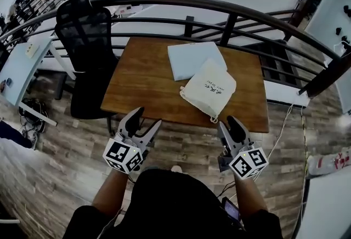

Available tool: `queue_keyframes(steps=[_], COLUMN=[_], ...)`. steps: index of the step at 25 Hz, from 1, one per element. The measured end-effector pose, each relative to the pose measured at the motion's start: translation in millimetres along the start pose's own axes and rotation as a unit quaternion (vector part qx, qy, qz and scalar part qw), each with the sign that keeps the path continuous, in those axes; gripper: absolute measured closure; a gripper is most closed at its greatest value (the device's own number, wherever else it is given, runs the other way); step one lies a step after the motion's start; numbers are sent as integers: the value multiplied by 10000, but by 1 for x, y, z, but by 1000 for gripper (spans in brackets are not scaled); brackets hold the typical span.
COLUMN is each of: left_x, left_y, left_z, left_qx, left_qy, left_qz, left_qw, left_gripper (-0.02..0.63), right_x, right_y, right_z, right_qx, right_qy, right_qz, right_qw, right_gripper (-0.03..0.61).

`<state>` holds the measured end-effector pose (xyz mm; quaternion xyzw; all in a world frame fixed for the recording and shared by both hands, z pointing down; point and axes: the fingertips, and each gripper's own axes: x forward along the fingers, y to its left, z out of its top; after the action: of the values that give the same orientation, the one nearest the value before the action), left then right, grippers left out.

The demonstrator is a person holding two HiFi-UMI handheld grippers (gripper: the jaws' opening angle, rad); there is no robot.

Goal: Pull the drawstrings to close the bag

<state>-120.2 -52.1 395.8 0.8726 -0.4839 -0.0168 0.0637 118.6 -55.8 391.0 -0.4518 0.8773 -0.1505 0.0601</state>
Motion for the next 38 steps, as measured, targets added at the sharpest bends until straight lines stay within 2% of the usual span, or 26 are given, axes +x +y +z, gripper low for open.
queue_keyframes(steps=[6,10,14,19,25,31,35,38], left_x=[22,38,56,80,114,157,190,213], left_y=[6,13,19,32,47,64,68,72], left_z=[-17,-28,-44,-61,-87,-116,-138,-152], left_qx=[-128,-180,-200,-222,-51,350,919,1124], left_qy=[292,373,522,754,1179,1646,2046,2326], left_qz=[-10,-66,-209,-352,-582,-1007,-1513,-1861], left_qw=[9995,9991,9982,9963,9913,9806,9627,9480], left_gripper=[330,336,337,339,348,365,371,373], right_x=[4,11,18,28,37,42,43,48], right_y=[-30,-50,-75,-102,-113,-123,-133,-137], right_z=[-14,-39,-77,-114,-132,-135,-141,-146], right_qx=[96,-45,-96,79,184,207,313,387], right_qy=[157,492,1010,1489,1797,1843,1931,1989], right_qz=[-253,-506,-816,-1160,-1365,-1595,-1796,-1877], right_qw=[9995,9975,9915,9820,9740,9696,9641,9611], right_gripper=[411,416,417,416,417,419,422,422])
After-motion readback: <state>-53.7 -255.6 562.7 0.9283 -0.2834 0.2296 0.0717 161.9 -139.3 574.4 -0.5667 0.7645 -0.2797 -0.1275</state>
